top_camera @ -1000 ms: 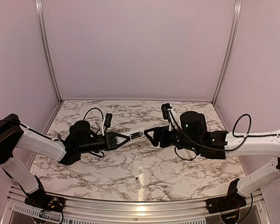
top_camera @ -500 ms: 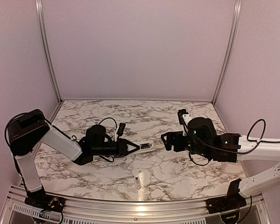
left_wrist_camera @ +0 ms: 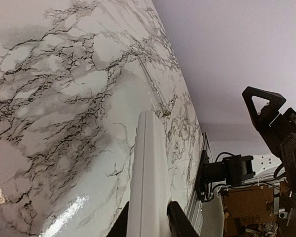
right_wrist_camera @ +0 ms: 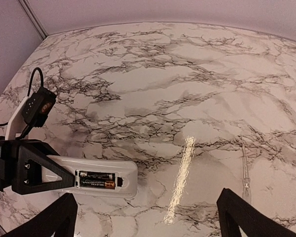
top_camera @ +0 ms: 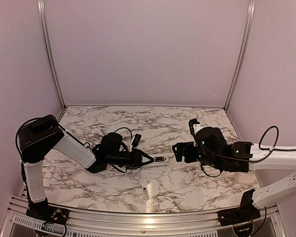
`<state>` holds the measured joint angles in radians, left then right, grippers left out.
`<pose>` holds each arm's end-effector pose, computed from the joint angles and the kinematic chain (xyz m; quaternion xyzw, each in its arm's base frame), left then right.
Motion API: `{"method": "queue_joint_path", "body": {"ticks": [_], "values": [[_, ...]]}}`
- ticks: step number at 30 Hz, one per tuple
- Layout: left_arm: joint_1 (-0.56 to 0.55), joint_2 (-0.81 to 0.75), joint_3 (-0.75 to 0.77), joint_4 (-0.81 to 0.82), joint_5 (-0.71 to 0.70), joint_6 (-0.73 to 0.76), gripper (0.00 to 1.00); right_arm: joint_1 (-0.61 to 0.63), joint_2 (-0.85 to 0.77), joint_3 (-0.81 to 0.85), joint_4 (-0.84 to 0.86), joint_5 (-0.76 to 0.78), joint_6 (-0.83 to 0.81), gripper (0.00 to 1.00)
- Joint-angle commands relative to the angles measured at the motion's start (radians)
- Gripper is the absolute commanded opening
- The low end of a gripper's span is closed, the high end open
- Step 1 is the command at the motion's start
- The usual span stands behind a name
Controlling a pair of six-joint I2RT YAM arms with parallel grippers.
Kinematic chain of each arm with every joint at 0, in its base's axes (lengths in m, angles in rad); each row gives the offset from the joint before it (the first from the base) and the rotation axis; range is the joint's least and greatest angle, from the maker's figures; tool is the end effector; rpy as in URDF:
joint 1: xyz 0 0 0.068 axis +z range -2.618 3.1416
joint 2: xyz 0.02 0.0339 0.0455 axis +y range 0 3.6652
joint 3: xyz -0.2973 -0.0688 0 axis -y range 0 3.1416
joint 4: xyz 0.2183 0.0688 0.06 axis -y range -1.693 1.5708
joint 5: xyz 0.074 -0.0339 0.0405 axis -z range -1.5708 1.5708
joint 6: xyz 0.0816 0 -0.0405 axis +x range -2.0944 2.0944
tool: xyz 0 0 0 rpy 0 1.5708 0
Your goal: Unload the batteries from the remote control
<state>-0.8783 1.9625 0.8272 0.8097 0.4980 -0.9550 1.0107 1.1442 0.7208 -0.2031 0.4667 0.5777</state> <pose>0.2369 -0.3466 0.1691 0.1134 0.7922 -0.5703 0.1850 0.1584 0.1835 0.2631 -0.0834 0.8688 0.1713 0.4570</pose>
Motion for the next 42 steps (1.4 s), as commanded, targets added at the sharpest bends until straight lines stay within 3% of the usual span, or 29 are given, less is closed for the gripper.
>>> {"method": "queue_joint_path", "body": {"ticks": [1,16,29,42], "values": [[-0.007,0.037,0.044,-0.064,-0.002,0.041,0.08,-0.006,0.017,0.002,-0.024,0.029,0.023,0.98],[-0.007,0.078,0.131,-0.266,-0.05,0.174,0.34,-0.009,0.043,-0.007,-0.025,0.03,0.027,0.98],[-0.005,0.023,0.127,-0.374,-0.136,0.247,0.73,-0.011,0.042,-0.008,-0.027,0.024,0.026,0.98],[-0.003,-0.053,0.117,-0.475,-0.273,0.345,0.87,-0.012,0.055,-0.002,-0.035,0.02,0.018,0.98]]}}
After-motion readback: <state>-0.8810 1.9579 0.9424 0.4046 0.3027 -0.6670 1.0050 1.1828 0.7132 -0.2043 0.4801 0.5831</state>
